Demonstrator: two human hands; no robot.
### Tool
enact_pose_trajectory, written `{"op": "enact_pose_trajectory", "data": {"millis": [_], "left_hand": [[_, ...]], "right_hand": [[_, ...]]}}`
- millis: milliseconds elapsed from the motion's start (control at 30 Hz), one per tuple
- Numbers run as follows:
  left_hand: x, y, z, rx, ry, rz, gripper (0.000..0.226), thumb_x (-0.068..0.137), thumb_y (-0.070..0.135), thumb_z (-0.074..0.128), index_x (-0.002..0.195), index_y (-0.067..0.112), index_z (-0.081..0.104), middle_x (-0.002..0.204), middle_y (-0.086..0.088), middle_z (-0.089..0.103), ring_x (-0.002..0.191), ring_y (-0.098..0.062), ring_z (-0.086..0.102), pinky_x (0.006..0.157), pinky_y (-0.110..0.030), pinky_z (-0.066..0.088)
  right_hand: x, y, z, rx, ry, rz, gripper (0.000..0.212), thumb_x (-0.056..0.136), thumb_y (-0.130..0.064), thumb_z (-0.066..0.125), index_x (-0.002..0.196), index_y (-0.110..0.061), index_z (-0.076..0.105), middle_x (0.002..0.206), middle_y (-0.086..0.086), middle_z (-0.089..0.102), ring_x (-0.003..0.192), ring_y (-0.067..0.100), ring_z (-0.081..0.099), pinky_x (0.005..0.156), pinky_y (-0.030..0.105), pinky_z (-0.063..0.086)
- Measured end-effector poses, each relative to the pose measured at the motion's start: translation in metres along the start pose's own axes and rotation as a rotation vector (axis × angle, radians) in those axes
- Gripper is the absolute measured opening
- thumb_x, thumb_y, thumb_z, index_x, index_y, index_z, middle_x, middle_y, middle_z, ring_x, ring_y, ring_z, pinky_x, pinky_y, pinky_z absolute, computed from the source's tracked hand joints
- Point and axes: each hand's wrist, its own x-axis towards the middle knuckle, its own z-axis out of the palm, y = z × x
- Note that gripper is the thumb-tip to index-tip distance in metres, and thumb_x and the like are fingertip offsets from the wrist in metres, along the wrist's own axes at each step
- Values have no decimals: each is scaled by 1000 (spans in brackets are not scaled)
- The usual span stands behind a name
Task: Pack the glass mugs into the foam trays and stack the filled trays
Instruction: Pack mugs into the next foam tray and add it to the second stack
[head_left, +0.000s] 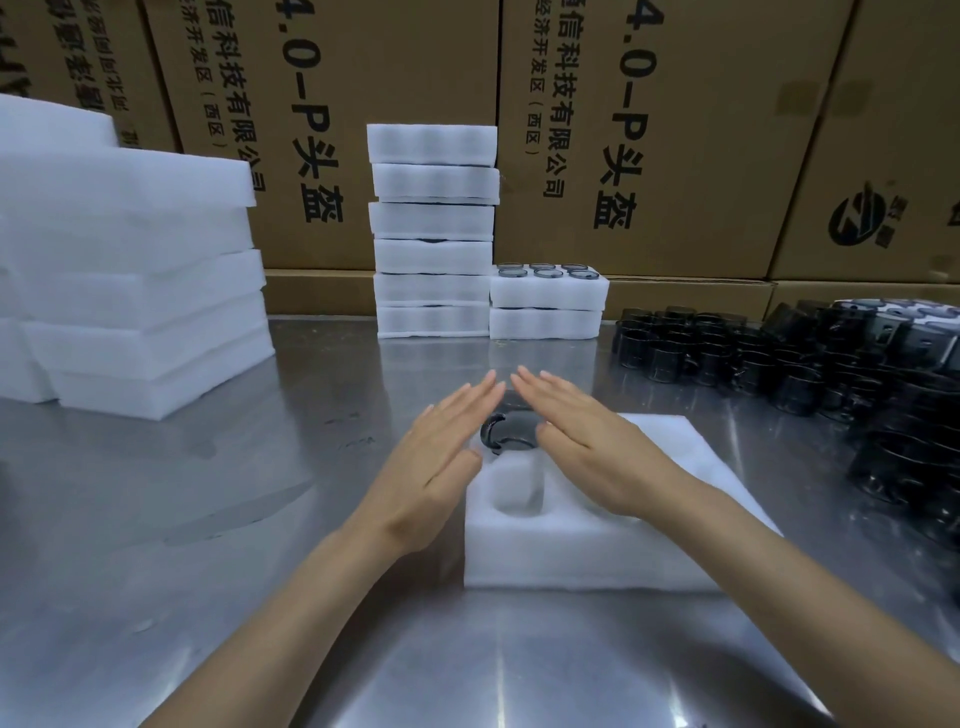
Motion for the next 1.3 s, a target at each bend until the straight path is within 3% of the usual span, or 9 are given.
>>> {"op": "enact_pose_trajectory", "data": {"millis": [167, 433, 567, 700, 867, 1000, 1133, 1200, 1300], "left_hand": [[-3, 3, -4, 92, 36, 25, 54, 83, 42, 19, 135, 41, 34, 146, 20, 35, 141, 0, 20, 117, -30, 8], [-4, 8, 3, 109, 85, -61, 69, 70, 41, 21, 122, 24, 64, 131, 14, 55, 130, -7, 44, 114, -36, 23], [-4, 9, 6, 139, 117, -84, 66, 72, 43, 22, 117, 25, 66, 128, 14, 58, 127, -8, 48, 112, -33, 26], [-8, 7, 9, 111, 118, -97, 59, 77, 47, 22, 119, 33, 62, 129, 20, 54, 129, -3, 43, 111, -30, 24], [-7, 6, 10, -83, 134, -130, 51, 73, 47, 39, 118, 36, 58, 126, 23, 54, 125, 4, 44, 105, -14, 29], [-4, 3, 11, -223, 86, -208, 51, 73, 39, 54, 122, 47, 45, 139, 25, 40, 129, 15, 29, 101, -2, 22], [-2, -3, 13, -284, 22, -252, 53, 74, 36, 54, 123, 51, 43, 145, 28, 30, 131, 18, 21, 101, -1, 18], [0, -4, 14, -276, 9, -246, 52, 75, 36, 54, 125, 48, 45, 145, 30, 27, 131, 20, 19, 96, 5, 17], [1, -6, 15, -259, 6, -228, 53, 75, 35, 53, 127, 42, 48, 145, 28, 26, 131, 19, 19, 95, 5, 17]], "right_hand": [[-5, -4, -2, -107, -24, 9, 51, 97, -20, 31, 146, -34, 31, 153, -23, 21, 140, -6, 12, 114, 27, 20], [-5, -8, 2, -218, -112, 47, 43, 92, -21, 30, 130, -32, 48, 143, -11, 43, 130, 15, 40, 99, 40, 39], [-6, -4, 2, -199, -154, 20, 45, 94, -23, 29, 135, -36, 44, 152, -19, 29, 140, 4, 24, 106, 37, 32], [-3, -3, 4, -116, -131, 36, 43, 97, -27, 30, 136, -39, 45, 149, -20, 33, 138, 3, 27, 108, 35, 31], [-3, 30, -28, 239, 237, 207, 29, 97, -27, 48, 120, -26, 65, 123, -10, 63, 115, 6, 54, 97, 24, 40], [-11, 99, -51, 587, 544, 524, 28, 96, -23, 48, 117, -15, 64, 117, 1, 66, 107, 13, 58, 80, 16, 42], [-12, 161, -24, 478, 585, 762, 31, 95, -17, 49, 124, -13, 59, 126, 13, 60, 107, 31, 58, 92, 41, 46], [-2, 175, -18, 405, 626, 773, 35, 94, -20, 49, 129, -16, 55, 127, 6, 60, 99, 23, 59, 86, 36, 47], [19, 190, -18, 309, 616, 790, 44, 94, -22, 47, 138, -20, 44, 131, -2, 57, 109, 21, 55, 88, 32, 42]]}}
